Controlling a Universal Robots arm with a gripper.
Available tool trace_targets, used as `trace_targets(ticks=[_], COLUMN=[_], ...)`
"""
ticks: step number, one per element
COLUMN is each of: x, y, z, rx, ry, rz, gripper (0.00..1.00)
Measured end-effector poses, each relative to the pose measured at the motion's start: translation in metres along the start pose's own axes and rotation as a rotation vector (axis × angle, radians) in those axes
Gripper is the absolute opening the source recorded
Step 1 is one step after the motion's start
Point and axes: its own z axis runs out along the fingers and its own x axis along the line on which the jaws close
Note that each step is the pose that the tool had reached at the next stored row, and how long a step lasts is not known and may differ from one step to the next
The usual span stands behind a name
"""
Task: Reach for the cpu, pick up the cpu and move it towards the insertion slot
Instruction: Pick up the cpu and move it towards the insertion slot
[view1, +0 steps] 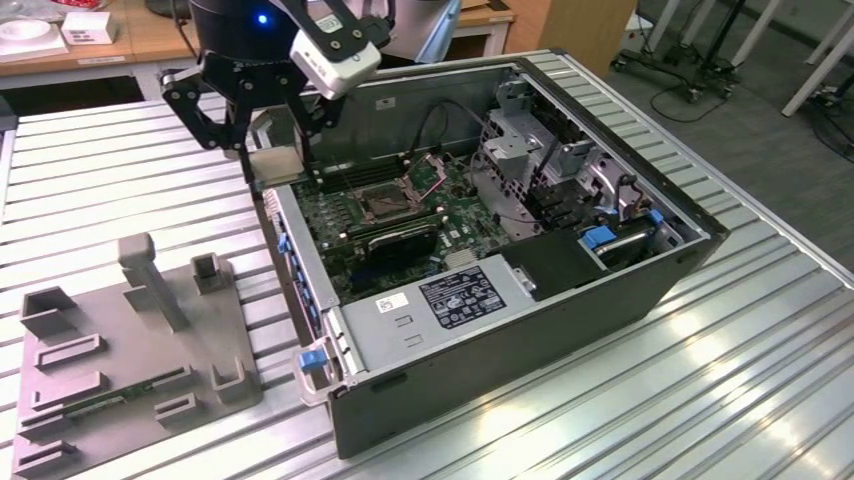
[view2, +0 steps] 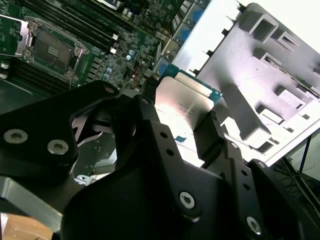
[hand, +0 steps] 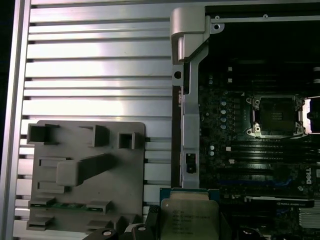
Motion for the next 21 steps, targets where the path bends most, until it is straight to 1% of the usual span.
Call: trace_targets(ticks=[8,21], x=[-0.0041,-0.008], y=[0.0,-0.0001], z=[0.0004,0.0008], rx=[0.0,0.0001], ry=[-0.0002,-0.0002], rz=[0.0,0.0], gripper=[0.55,0.55])
